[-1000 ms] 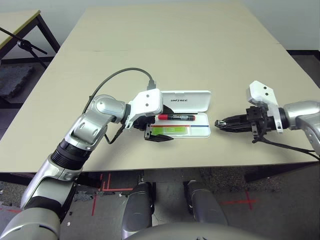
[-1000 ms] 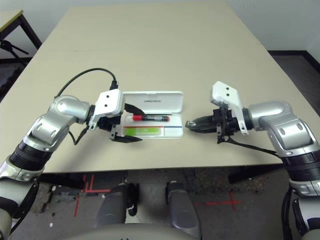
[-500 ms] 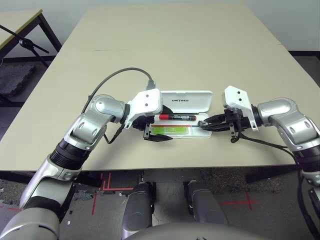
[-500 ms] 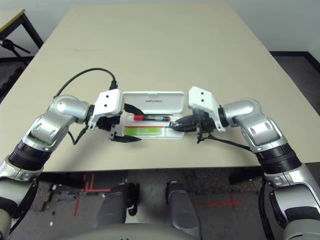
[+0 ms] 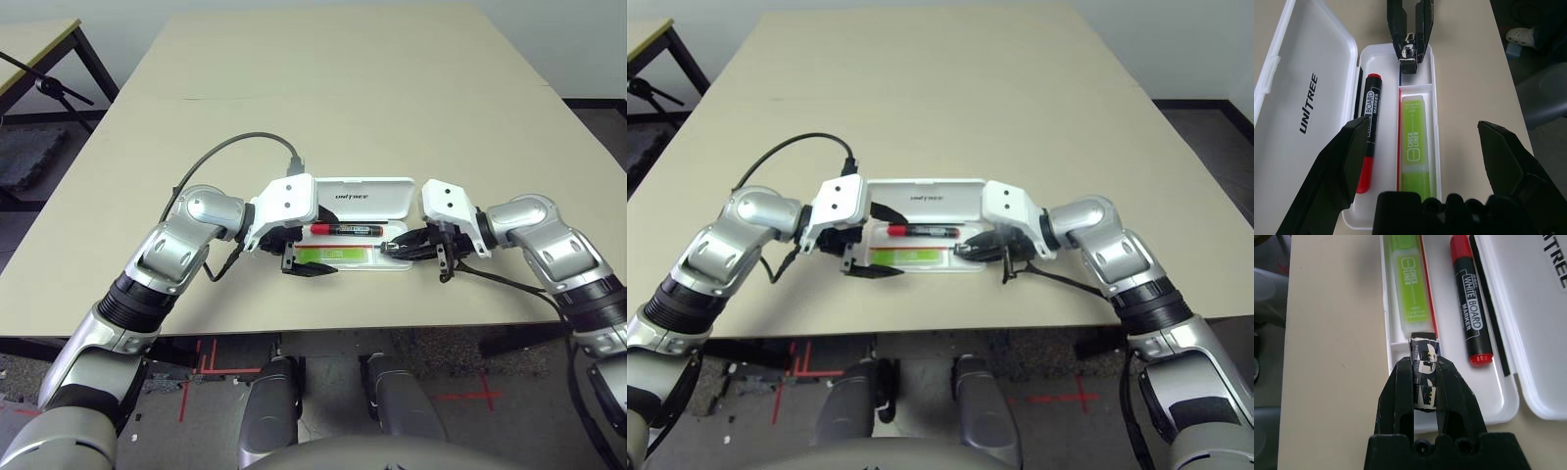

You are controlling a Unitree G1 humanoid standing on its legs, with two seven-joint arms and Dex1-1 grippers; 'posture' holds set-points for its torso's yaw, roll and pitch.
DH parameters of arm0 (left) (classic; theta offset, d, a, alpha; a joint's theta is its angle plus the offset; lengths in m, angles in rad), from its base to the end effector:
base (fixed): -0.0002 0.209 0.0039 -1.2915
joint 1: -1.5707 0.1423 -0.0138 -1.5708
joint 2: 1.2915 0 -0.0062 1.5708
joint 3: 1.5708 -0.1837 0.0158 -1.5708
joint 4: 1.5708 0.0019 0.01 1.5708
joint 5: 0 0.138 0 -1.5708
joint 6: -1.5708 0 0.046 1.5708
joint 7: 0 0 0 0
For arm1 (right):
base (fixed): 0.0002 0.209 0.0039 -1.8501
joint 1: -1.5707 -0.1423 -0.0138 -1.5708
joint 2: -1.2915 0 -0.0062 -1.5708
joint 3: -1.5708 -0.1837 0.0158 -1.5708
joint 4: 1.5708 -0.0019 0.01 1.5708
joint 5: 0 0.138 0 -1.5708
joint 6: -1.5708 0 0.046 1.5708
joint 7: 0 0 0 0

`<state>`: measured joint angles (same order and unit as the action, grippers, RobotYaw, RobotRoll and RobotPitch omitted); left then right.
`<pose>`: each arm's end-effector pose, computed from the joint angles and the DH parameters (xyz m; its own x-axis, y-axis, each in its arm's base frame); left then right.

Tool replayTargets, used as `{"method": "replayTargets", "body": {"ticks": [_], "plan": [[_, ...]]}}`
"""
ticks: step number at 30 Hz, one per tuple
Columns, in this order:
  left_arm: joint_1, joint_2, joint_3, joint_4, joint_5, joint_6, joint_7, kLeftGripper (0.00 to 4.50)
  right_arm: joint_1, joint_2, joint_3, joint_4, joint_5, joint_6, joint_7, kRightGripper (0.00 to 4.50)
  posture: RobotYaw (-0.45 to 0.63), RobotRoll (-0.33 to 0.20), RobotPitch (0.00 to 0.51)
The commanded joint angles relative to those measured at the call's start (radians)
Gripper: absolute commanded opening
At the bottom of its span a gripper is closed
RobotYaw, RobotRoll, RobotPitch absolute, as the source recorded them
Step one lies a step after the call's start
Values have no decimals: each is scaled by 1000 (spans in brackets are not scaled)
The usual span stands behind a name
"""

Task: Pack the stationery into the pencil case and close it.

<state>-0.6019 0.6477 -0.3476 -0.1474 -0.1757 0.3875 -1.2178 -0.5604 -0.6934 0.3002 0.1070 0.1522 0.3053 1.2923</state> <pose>0.2751 0.1626 0.1870 0.1351 -0.8530 -0.5042 0.9479 -0.0370 0.3166 0.2896 -0.2085 0.1581 0.1714 0.8024 -0.5716 -0.9815 0.0888 -0.1696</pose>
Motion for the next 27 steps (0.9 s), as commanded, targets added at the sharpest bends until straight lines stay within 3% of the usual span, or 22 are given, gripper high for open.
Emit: {"method": "replayTargets", "body": {"ticks": [1, 2, 13, 19, 27], "plan": [[-8, 1, -8, 1, 12, -3, 0, 4500, -9, 4, 5, 15, -19, -24, 0, 346, -79, 0, 118], [-8, 0, -7, 1, 12, -3, 0, 4500, -12, 7, 3, 18, -19, -29, -3, 346, -79, 0, 118], [-12, -3, -8, 7, 14, -6, -2, 4500, -22, 6, -6, 22, -11, -33, 10, 4378, -84, 0, 114], [-10, 0, -7, 10, 13, -7, -4, 4500, -45, -10, -62, 13, 50, 26, 26, 4449, -82, 0, 113], [-2, 21, 4, 15, 12, -8, -9, 4500, -10, -218, -217, -55, 245, 268, 177, 4449, -69, 0, 114]]}}
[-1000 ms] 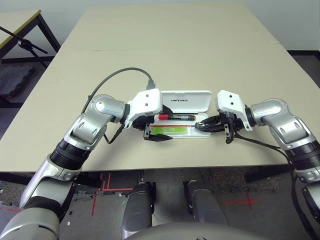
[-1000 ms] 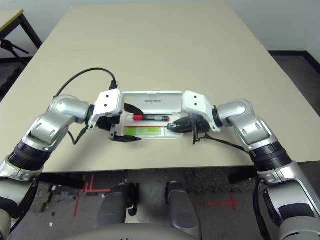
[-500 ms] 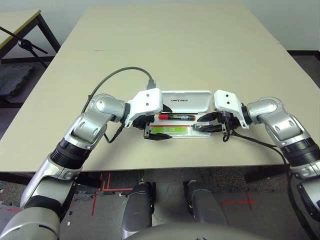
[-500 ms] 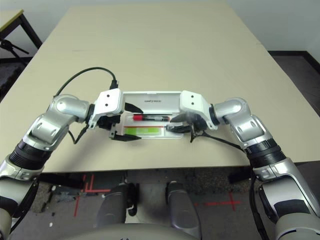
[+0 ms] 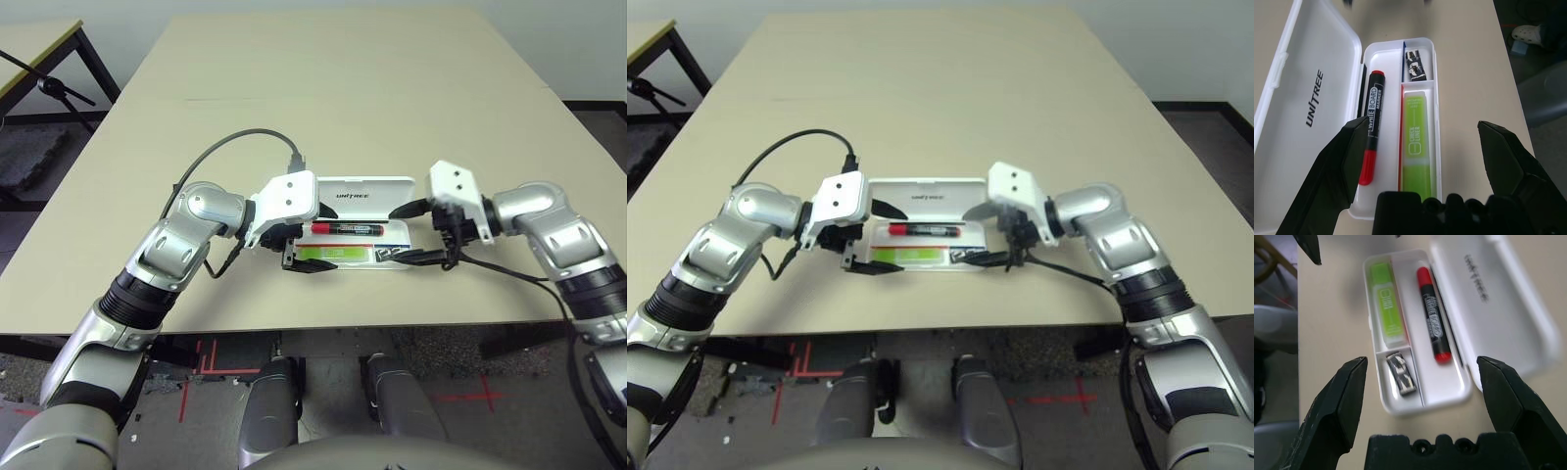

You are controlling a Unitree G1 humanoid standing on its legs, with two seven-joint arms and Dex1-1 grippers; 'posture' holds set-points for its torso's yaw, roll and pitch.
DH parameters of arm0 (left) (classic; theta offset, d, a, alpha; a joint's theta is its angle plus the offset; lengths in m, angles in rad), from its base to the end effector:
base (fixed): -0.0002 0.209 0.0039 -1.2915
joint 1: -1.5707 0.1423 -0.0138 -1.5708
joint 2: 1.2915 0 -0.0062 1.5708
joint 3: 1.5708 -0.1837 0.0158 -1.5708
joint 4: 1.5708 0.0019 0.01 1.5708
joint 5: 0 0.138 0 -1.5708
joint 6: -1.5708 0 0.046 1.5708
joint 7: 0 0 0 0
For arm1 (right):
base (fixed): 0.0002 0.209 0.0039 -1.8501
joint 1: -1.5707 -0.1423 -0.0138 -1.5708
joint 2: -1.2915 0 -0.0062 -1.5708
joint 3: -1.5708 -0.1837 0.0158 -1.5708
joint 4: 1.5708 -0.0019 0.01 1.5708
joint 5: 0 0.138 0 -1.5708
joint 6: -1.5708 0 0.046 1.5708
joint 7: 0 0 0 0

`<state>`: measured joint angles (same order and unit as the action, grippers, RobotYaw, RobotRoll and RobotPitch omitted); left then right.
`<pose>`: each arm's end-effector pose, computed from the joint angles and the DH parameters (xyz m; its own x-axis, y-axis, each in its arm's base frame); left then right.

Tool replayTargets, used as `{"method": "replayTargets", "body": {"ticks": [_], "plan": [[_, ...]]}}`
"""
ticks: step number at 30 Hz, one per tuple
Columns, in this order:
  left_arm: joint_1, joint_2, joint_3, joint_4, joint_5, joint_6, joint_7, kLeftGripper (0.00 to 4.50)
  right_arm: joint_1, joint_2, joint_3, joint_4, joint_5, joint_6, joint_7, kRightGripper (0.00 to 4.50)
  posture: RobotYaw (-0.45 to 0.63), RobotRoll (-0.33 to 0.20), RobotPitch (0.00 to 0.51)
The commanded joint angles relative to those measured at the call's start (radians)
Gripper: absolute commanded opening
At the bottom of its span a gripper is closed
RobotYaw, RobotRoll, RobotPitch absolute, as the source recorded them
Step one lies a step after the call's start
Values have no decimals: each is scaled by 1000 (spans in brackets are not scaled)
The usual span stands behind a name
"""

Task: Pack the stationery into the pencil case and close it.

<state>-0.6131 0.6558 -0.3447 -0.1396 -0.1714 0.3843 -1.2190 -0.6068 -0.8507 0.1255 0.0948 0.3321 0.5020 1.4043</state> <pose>0.2766 0.1645 0.1900 0.1477 -0.8475 -0.5099 0.9442 -0.0326 0.3278 0.2845 -0.2589 0.2062 0.2269 0.8384 -0.4956 -0.9729 0.2181 -0.0765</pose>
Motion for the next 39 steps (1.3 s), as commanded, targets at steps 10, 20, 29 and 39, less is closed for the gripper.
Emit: {"method": "replayTargets", "body": {"ticks": [10, 20, 29, 39], "plan": [[20, 30, 5, 5, 3, -6, -11, 4500, 150, -186, -170, -126, 174, 180, 63, 4449, -81, 0, 111], [19, 108, 20, 70, 23, 22, -38, 2750, 166, -180, -163, -132, 172, 170, 23, 4500, -81, 0, 112], [-50, 130, 62, 353, 163, -32, 124, 23, 164, -176, -154, -124, 167, 152, 12, 4500, -80, 0, 112], [-161, -46, 115, 613, 230, -90, 375, 23, 162, -178, -144, -116, 153, 133, 8, 4500, -88, 0, 108]]}}
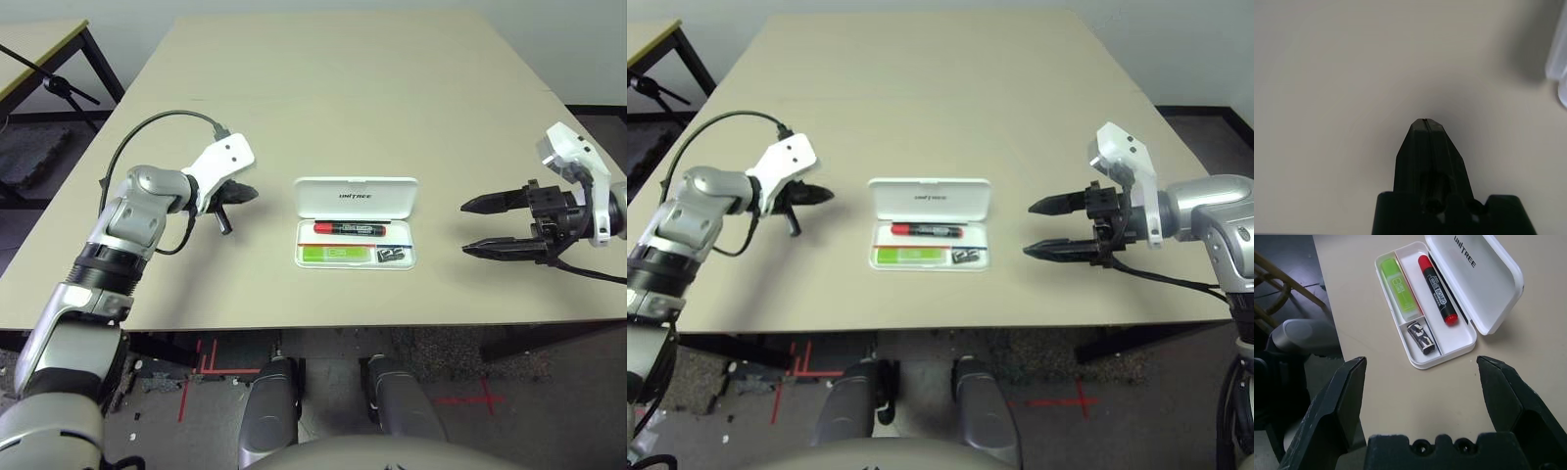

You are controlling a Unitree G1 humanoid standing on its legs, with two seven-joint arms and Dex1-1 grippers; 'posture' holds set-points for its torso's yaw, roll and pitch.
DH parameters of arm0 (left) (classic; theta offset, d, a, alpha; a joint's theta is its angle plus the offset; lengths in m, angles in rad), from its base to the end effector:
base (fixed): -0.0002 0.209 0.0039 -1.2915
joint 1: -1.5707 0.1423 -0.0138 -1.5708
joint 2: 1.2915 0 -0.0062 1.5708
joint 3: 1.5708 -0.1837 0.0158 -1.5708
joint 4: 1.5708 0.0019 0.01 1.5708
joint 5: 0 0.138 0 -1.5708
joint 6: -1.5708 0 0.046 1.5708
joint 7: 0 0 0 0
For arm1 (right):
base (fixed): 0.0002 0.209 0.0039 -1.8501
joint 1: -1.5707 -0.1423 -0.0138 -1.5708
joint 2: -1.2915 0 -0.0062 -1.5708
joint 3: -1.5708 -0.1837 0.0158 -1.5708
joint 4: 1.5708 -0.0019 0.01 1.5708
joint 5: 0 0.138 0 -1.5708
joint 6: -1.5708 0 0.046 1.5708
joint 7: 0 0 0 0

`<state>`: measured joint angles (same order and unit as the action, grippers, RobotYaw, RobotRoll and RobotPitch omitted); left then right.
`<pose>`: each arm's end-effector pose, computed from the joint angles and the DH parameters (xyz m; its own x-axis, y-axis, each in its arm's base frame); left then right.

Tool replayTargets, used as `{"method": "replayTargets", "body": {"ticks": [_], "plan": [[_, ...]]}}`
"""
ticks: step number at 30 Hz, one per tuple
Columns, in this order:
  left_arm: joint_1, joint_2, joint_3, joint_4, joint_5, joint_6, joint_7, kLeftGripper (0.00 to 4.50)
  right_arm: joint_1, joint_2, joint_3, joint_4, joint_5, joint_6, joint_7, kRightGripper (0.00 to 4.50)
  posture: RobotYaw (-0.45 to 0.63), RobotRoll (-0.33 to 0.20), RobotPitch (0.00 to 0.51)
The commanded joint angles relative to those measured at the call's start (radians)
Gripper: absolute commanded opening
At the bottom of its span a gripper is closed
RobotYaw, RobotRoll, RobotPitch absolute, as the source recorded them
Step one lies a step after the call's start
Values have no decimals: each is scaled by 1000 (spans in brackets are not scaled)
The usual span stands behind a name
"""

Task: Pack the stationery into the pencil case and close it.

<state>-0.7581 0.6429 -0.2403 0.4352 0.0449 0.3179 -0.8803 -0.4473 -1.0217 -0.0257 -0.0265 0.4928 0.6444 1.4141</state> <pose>0.3232 0.2311 0.1756 0.6927 -0.5020 -0.5178 0.7190 0.5367 0.4416 0.2507 -0.2951 0.2194 0.2671 0.8319 -0.4863 -0.9483 0.3166 0.0208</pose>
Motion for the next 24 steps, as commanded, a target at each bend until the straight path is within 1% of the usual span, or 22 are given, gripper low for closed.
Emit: {"method": "replayTargets", "body": {"ticks": [1, 6, 11, 17, 24], "plan": [[-22, -51, 14, 50, 14, -29, 48, 23, 2, -7, 8, 6, -9, -10, -2, 4500, -94, 0, 106], [-40, -106, 22, 67, -4, -31, 54, 23, 0, -7, 10, 5, -15, -13, -5, 4500, -101, 0, 104], [-41, -134, 34, 43, -29, -19, 19, 23, 0, -5, 12, 6, -22, -18, -6, 4500, -104, 0, 102], [-27, -146, 48, -14, -71, 10, -42, 23, -4, -1, 16, 14, -33, -28, -7, 4500, -102, 0, 101], [4, -154, 39, -127, -121, 56, -107, 23, -12, 2, 29, 24, -40, -38, -9, 4500, -101, 0, 100]]}}
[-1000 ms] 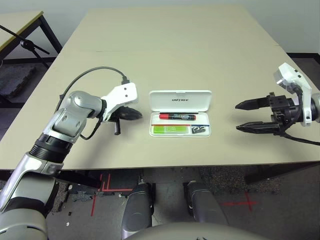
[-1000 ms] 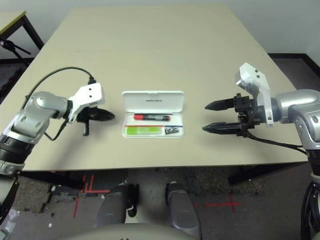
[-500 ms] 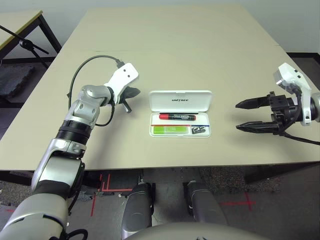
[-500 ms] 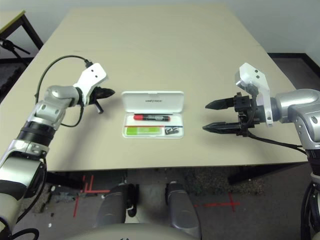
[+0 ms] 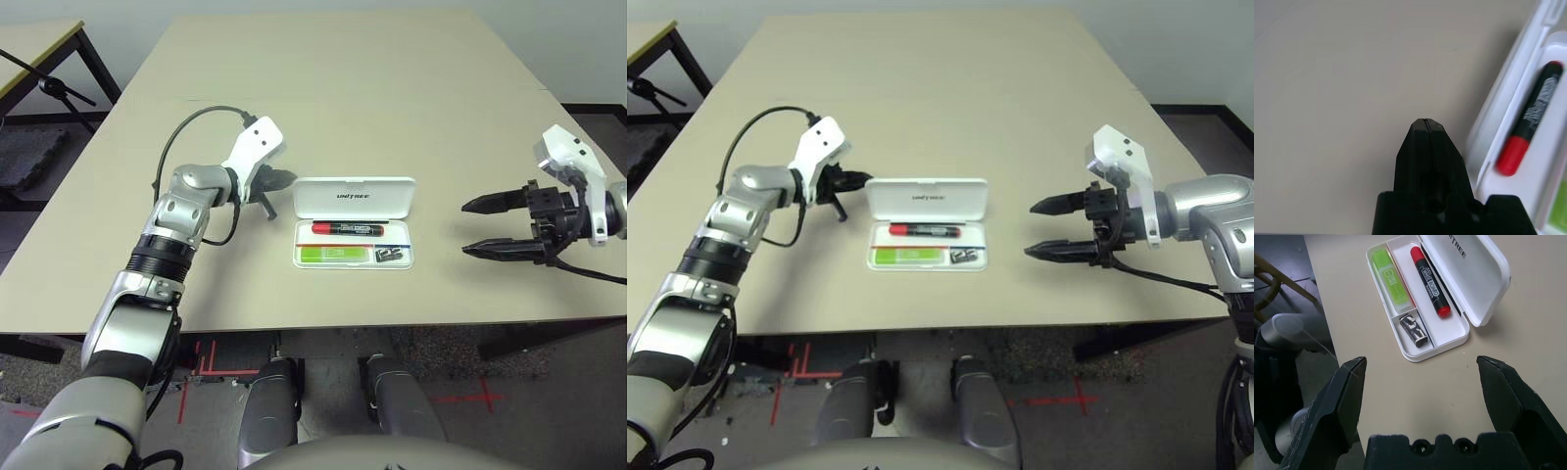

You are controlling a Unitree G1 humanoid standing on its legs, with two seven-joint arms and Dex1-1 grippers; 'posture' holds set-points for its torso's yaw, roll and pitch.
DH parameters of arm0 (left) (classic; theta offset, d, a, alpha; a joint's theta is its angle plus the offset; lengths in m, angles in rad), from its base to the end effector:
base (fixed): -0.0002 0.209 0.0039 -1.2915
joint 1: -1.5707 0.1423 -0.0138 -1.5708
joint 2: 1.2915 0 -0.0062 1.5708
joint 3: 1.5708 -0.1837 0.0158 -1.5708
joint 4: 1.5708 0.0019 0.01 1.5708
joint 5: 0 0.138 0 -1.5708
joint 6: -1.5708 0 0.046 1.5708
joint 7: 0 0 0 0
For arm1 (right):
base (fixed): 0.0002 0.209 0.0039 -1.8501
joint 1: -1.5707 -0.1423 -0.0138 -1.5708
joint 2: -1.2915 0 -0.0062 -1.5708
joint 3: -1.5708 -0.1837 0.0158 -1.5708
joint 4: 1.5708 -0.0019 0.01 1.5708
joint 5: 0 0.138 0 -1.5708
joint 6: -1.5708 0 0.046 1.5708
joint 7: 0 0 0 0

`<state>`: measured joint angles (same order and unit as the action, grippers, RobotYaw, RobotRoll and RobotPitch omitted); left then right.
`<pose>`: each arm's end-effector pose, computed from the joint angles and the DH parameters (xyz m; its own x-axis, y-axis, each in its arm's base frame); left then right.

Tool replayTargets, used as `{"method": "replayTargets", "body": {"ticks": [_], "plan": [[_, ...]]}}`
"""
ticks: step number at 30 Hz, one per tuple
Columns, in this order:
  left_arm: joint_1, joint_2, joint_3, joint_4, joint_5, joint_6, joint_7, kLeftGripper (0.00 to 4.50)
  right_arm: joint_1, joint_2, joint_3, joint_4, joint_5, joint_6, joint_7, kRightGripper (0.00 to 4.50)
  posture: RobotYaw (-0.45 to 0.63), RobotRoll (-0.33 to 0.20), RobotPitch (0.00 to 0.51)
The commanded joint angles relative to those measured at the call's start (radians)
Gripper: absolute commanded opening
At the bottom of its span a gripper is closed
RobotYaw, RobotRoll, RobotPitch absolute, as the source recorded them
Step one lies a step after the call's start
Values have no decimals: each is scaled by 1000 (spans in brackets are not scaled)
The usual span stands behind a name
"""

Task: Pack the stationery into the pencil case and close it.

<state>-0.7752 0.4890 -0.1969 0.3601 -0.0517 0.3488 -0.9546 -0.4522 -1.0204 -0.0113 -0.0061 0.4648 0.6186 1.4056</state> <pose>0.3272 0.1882 0.1772 0.5635 -0.7301 -0.3865 0.8249 0.4719 0.3111 0.2526 -0.2963 0.2176 0.2847 0.8147 -0.5051 -0.9437 0.3307 0.0016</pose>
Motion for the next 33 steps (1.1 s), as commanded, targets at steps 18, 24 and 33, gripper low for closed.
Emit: {"method": "replayTargets", "body": {"ticks": [18, 24, 33], "plan": [[179, -14, -162, -312, -25, 72, -132, 23, -4, 11, 31, 10, -44, -28, -8, 4500, -107, 0, 101], [197, -9, -202, -306, -2, 57, -126, 23, -5, 13, 39, 21, -50, -41, -7, 4500, -105, 0, 101], [210, 6, -232, -243, 51, -9, -117, 23, -8, 20, 51, 29, -65, -57, -11, 4500, -105, 0, 100]]}}
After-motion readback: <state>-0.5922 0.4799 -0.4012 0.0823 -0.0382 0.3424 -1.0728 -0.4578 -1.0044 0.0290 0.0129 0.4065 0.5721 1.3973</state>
